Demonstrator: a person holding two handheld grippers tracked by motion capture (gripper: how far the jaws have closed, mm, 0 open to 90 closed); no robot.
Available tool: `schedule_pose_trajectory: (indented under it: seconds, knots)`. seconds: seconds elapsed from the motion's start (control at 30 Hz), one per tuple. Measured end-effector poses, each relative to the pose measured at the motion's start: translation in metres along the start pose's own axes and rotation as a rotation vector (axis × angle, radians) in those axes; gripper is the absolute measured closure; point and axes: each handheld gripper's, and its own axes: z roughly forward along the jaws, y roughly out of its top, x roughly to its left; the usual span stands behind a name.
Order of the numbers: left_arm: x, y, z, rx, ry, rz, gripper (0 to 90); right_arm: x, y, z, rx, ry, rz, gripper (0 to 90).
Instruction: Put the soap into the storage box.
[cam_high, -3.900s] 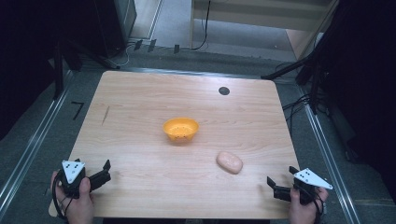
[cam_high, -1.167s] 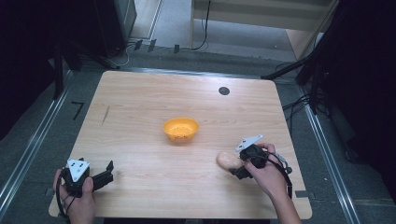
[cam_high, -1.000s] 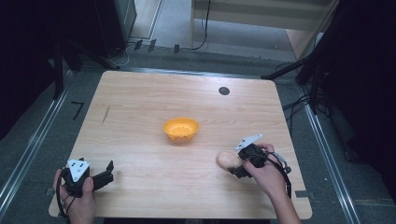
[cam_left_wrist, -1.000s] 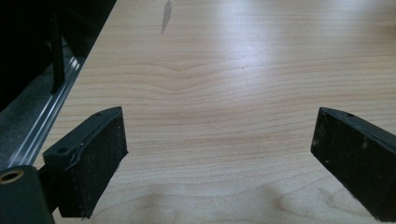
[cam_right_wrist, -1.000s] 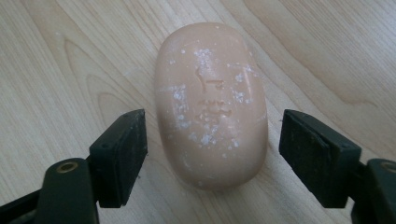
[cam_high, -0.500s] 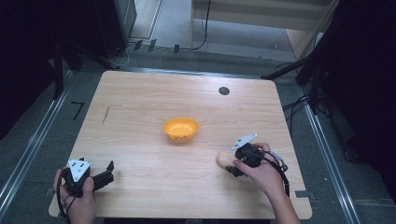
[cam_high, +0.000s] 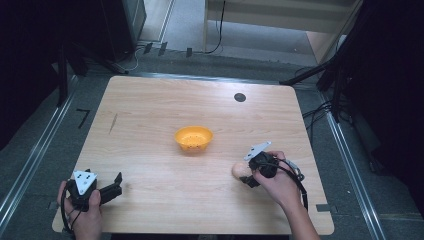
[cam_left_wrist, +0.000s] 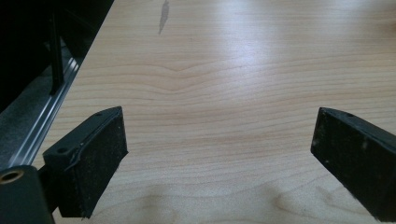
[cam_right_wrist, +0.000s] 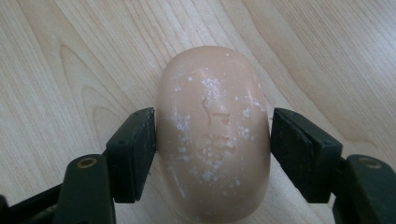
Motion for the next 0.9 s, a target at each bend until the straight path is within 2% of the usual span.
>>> schedule_pose_trajectory:
  seconds: [0.1,0.2,0.33,0.63,0.67,0.77,0.83,0.9]
  knots:
    - [0.000,0.000,0.000,0.005,0.001,0.006,4.0,-0.002,0.000,0.002,0.007,0.012,-0.008,32.0]
    - [0.000,0.000,0.000,0.003,0.002,0.004,5.2,-0.002,0.000,0.005,0.023,0.004,-0.015,29.4]
    - [0.000,0.000,0.000,0.005,0.002,0.008,5.2,-0.002,0.000,0.009,0.038,0.002,-0.024,30.9]
    - [0.000,0.000,0.000,0.005,-0.001,0.011,5.6,-0.002,0.000,0.012,0.027,-0.006,-0.069,33.1]
    - [0.000,0.000,0.000,0.005,-0.001,0.010,5.6,-0.003,-0.001,0.012,0.018,-0.003,-0.085,33.2]
    - [0.000,0.000,0.000,0.004,-0.001,0.008,5.6,-0.003,-0.002,0.012,0.013,-0.001,-0.073,33.3]
    - [0.000,0.000,0.000,0.004,-0.001,0.008,5.6,-0.004,-0.002,0.011,0.009,-0.026,-0.083,33.3]
    - [0.000,0.000,0.000,0.006,-0.002,0.010,5.6,-0.004,-0.002,0.011,0.009,-0.026,-0.082,33.3]
